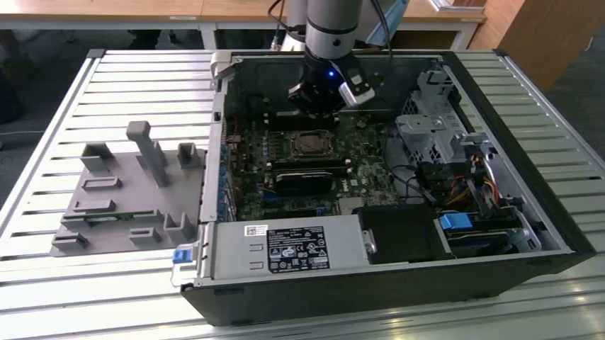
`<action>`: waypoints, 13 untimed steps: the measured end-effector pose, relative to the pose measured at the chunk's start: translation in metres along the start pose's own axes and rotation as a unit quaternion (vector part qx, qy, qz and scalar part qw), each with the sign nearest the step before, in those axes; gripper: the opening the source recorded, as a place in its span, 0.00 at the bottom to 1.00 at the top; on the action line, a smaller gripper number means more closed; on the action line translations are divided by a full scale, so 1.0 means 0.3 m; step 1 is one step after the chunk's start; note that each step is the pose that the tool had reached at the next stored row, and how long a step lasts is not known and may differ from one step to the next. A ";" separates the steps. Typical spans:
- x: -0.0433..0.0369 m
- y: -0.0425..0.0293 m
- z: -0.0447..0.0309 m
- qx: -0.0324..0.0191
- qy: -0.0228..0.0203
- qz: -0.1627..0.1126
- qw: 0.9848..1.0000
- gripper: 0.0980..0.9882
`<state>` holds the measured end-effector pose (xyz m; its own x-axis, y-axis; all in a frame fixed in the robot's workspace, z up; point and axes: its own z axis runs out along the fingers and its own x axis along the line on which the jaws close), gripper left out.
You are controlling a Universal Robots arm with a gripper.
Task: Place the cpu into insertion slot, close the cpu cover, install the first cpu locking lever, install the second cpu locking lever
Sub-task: 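Install the first cpu locking lever, then install the second cpu locking lever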
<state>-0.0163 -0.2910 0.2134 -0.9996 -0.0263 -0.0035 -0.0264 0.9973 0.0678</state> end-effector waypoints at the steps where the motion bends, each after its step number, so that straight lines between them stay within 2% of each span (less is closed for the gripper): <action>1: 0.000 -0.002 0.000 0.000 0.000 0.000 1.000 0.01; 13: -0.004 -0.017 -0.001 0.000 0.000 0.000 1.000 0.01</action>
<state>-0.0151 -0.2960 0.2135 -0.9997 -0.0262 -0.0035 -0.0264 0.9974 0.0678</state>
